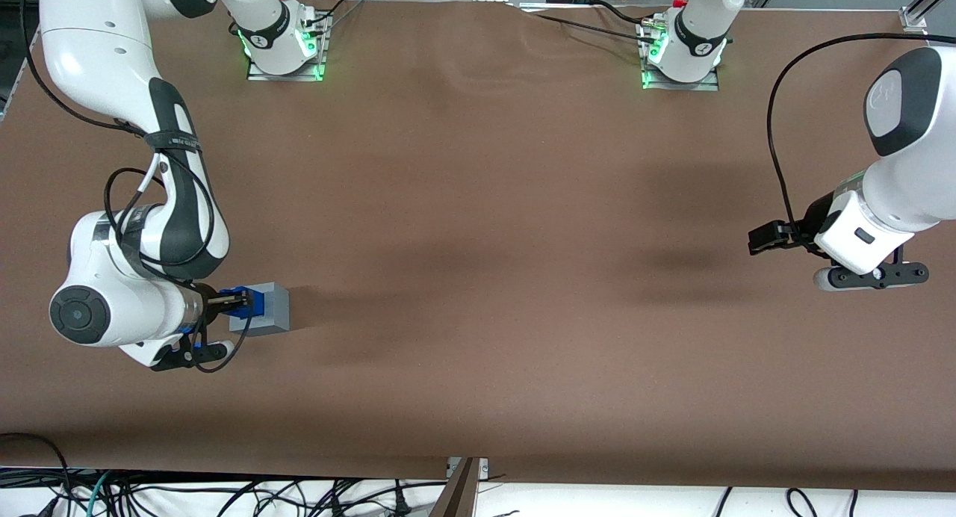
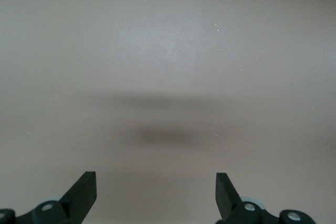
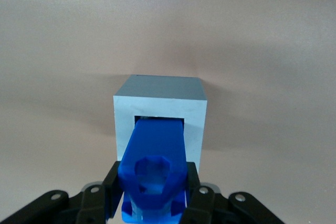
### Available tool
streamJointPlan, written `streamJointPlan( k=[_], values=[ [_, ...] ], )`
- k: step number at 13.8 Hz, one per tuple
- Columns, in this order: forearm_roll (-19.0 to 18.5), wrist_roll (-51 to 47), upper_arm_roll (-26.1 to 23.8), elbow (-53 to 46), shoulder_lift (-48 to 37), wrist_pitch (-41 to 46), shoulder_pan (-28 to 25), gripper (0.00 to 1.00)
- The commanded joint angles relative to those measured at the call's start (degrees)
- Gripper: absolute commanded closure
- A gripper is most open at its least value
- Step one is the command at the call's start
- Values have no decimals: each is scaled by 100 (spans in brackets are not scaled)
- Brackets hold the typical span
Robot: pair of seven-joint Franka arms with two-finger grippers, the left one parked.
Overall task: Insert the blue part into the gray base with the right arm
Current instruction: 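Open the right gripper to release the seated blue block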
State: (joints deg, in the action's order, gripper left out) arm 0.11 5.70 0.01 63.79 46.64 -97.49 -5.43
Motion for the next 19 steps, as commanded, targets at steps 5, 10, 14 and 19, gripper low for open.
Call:
streamJointPlan(
  k=[5,10,14,19],
  values=[
    [-20,-95,-27,-113,257,-279,-10,81],
    [-20,-271,-36,-113,240,-288,-10,0],
    [-11,-297,-27,-130,65,-279,-10,0],
    [24,-280,-71,-60,-1067,-8,-28,0]
  ],
)
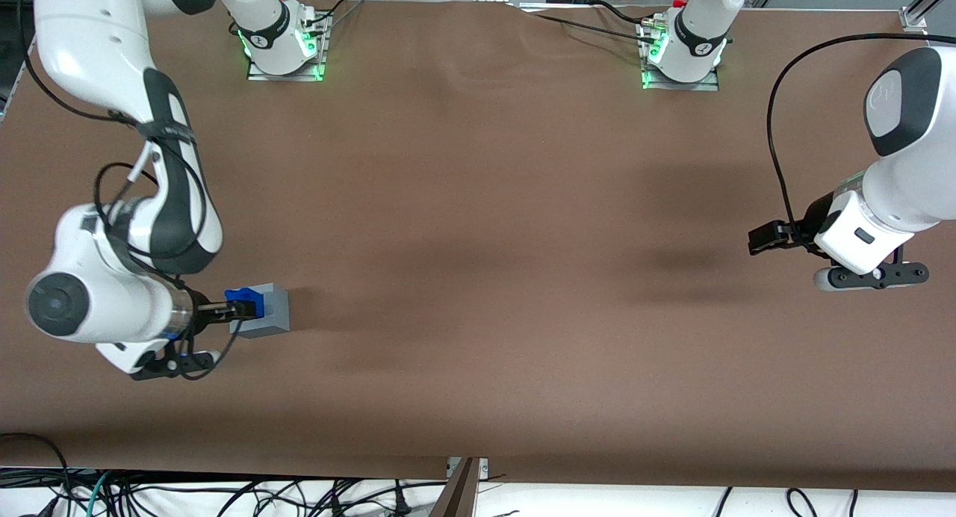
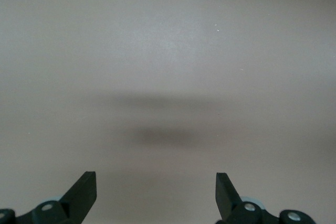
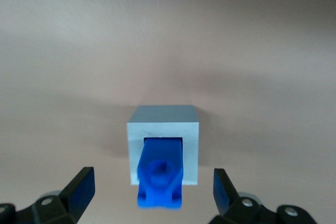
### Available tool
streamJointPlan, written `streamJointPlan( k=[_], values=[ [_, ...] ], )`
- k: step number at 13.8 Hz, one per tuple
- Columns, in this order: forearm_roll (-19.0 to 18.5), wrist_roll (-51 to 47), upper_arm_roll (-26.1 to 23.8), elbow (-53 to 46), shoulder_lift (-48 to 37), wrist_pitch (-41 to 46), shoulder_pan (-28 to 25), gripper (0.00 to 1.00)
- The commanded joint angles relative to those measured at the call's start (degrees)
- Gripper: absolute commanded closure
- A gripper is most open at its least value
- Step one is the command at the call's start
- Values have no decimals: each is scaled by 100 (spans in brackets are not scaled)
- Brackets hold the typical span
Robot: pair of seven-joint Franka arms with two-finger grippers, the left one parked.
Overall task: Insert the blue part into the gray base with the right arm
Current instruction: 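Open the right gripper to release the seated blue block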
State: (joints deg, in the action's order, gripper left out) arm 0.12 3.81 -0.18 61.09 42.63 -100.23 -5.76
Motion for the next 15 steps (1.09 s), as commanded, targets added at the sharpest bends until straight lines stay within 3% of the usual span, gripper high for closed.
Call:
streamJointPlan(
  k=[1,3,9,15],
  values=[
    [23,-117,-43,219,-930,580,5,0],
    [32,-135,-43,472,-1413,995,22,0],
    [32,-152,-17,2976,-3443,478,22,0],
    [6,-91,-35,2882,-3534,671,40,0]
  ],
)
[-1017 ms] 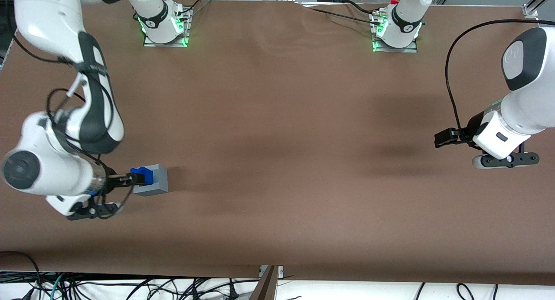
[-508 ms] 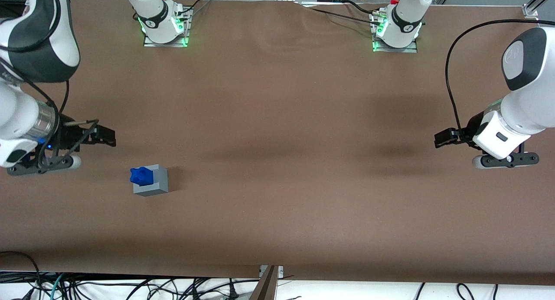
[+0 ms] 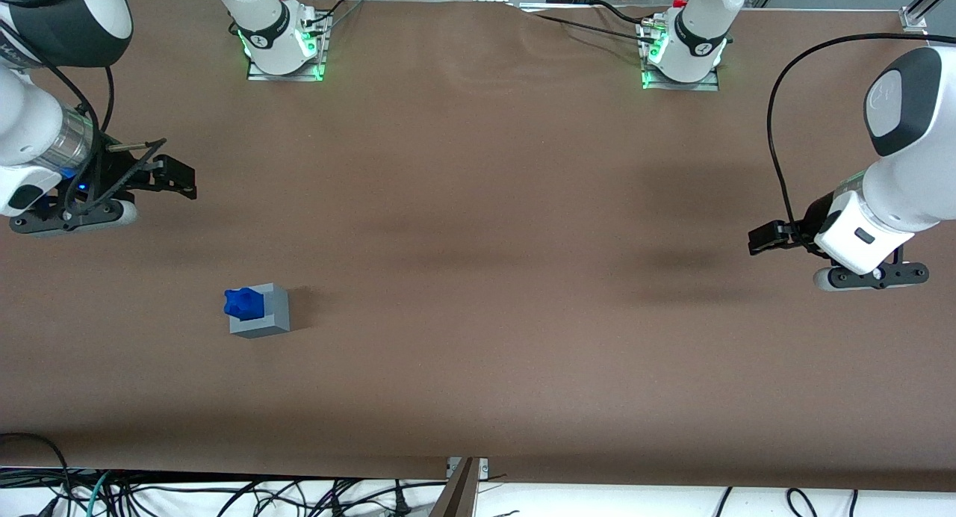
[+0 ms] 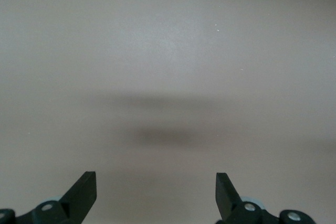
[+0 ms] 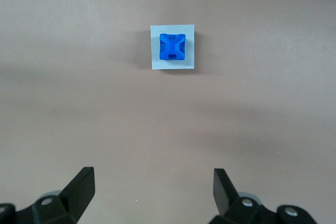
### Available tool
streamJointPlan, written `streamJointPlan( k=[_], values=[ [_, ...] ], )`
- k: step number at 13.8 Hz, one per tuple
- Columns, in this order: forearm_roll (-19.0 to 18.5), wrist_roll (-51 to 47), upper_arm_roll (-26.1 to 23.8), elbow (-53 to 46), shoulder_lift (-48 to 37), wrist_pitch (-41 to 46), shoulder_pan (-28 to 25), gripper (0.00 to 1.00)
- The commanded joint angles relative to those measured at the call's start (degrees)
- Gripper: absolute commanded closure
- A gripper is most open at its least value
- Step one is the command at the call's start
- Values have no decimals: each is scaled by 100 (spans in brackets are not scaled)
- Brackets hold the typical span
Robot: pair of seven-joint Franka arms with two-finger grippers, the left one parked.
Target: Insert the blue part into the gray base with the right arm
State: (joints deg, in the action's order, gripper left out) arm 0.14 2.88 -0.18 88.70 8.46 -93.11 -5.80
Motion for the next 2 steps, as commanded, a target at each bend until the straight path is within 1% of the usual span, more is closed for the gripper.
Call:
streamJointPlan(
  k=[1,2],
  values=[
    [-5,3,-26,113,-125,72,44,0],
    [-14,3,-26,113,-160,204,44,0]
  ],
)
